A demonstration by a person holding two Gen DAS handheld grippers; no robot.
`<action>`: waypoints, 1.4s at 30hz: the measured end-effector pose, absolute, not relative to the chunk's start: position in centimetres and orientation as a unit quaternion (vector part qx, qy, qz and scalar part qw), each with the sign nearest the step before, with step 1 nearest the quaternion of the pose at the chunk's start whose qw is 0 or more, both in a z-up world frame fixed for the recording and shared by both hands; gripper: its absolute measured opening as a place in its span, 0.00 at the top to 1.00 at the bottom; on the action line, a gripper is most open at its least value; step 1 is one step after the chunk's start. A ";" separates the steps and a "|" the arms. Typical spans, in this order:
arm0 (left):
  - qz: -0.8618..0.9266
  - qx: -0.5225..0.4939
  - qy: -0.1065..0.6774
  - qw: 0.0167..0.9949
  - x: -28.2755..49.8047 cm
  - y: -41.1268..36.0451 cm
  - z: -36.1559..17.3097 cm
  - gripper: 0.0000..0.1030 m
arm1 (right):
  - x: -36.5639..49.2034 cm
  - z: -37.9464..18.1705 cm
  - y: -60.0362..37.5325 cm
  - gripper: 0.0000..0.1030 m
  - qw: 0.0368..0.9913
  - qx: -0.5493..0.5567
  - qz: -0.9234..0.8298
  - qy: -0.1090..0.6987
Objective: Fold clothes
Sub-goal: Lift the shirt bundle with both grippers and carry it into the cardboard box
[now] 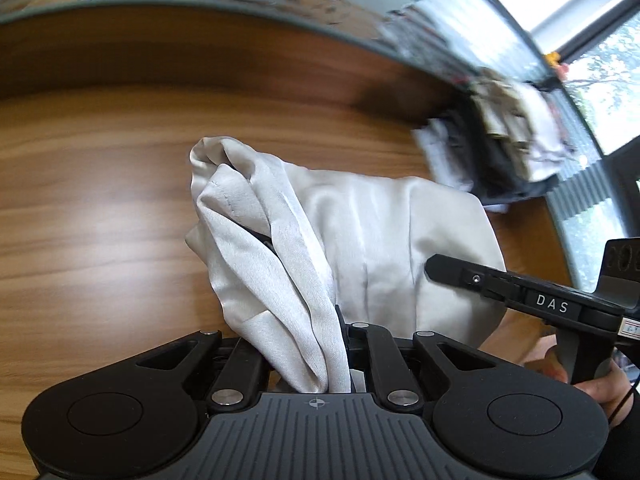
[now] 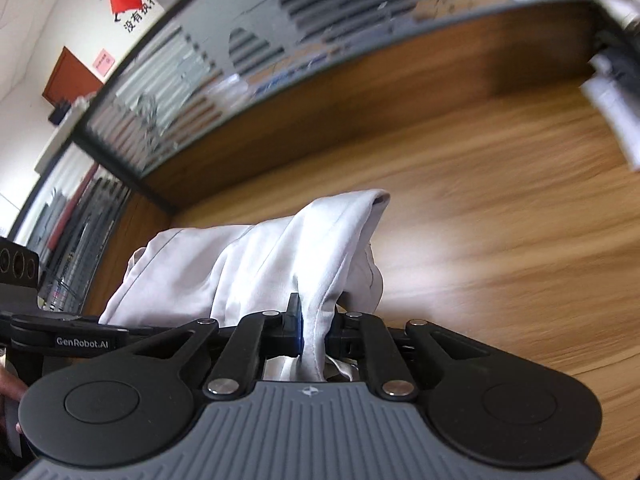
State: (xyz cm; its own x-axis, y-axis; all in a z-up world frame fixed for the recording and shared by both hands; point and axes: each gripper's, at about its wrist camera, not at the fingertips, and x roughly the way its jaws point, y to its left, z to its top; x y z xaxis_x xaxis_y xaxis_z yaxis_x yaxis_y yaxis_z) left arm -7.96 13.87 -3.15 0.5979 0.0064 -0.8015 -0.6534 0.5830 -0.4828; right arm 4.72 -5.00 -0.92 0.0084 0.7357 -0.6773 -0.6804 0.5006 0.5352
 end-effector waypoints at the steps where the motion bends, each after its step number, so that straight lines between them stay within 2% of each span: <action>1: 0.202 -0.409 0.396 0.797 -6.4 13.3 -2.5 0.88 | 6.0 0.1 -6.2 0.91 0.713 0.024 0.498 0.494; 15: 0.155 -0.397 0.321 0.846 15.8 7.3 7.0 0.88 | 28.9 14.8 -23.2 0.91 0.754 -0.014 0.491 0.437; 22: 0.130 -0.366 0.316 0.866 22.5 4.5 9.7 0.88 | 36.0 18.8 -29.4 0.91 0.783 -0.006 0.471 0.406; 31: 0.006 -0.304 0.364 0.880 27.7 -2.4 11.1 0.88 | 32.9 19.4 -40.3 0.91 0.835 0.053 0.381 0.394; 42: -0.194 -0.224 0.435 0.851 30.4 -17.1 7.9 0.88 | 19.2 16.1 -55.2 0.91 0.883 0.140 0.181 0.411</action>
